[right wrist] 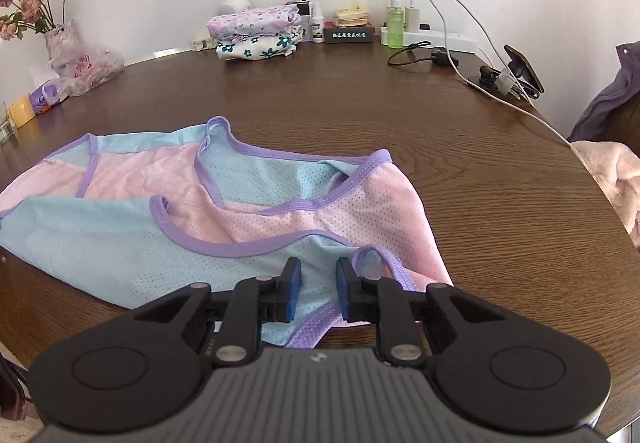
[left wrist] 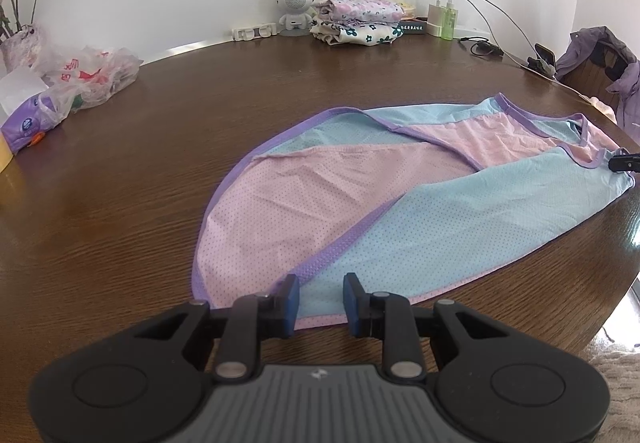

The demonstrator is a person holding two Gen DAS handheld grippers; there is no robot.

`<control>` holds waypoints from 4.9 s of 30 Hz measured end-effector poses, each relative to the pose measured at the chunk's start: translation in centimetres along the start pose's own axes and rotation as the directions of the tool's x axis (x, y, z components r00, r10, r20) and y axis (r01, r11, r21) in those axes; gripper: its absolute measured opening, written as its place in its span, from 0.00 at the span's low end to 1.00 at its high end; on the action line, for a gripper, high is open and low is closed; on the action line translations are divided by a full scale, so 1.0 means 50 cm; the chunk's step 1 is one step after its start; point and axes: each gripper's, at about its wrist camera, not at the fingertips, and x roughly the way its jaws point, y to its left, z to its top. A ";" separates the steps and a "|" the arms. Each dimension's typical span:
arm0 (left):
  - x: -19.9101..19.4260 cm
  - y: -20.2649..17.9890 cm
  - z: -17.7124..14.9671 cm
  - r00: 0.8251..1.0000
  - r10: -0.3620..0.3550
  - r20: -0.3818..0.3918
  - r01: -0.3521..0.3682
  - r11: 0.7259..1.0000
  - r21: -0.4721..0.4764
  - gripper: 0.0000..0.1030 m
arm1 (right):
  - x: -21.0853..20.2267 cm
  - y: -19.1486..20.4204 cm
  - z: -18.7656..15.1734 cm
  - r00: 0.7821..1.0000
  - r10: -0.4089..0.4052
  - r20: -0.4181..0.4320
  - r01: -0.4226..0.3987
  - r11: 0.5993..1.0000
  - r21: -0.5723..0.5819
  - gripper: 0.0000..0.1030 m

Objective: Fold clothes
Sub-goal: 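Withdraw both tools, fingers open, from the folded garment, then grasp the garment's trimmed end with the left tool while the right tool grasps it too, then lift and fold the held end over the garment with both tools, then open both tools to release the folded end, then grasp the lavender-trimmed edge with the left tool while the right tool grasps it too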

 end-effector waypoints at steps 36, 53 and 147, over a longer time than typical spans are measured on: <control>-0.083 -0.120 0.138 0.980 -0.090 0.179 0.090 0.996 0.008 1.00 | -0.103 0.096 0.117 0.986 0.136 0.097 -0.121 0.982 -0.142 1.00; 0.279 -0.097 0.381 0.962 -0.151 -0.227 0.228 0.903 0.364 0.51 | 0.269 0.228 0.396 0.908 0.115 -0.403 -0.338 0.769 -0.542 0.60; 0.160 0.076 0.164 0.992 -0.101 -0.075 0.076 0.956 -0.282 0.01 | 0.134 0.195 0.147 0.974 0.171 -0.145 -0.211 0.917 -0.337 0.42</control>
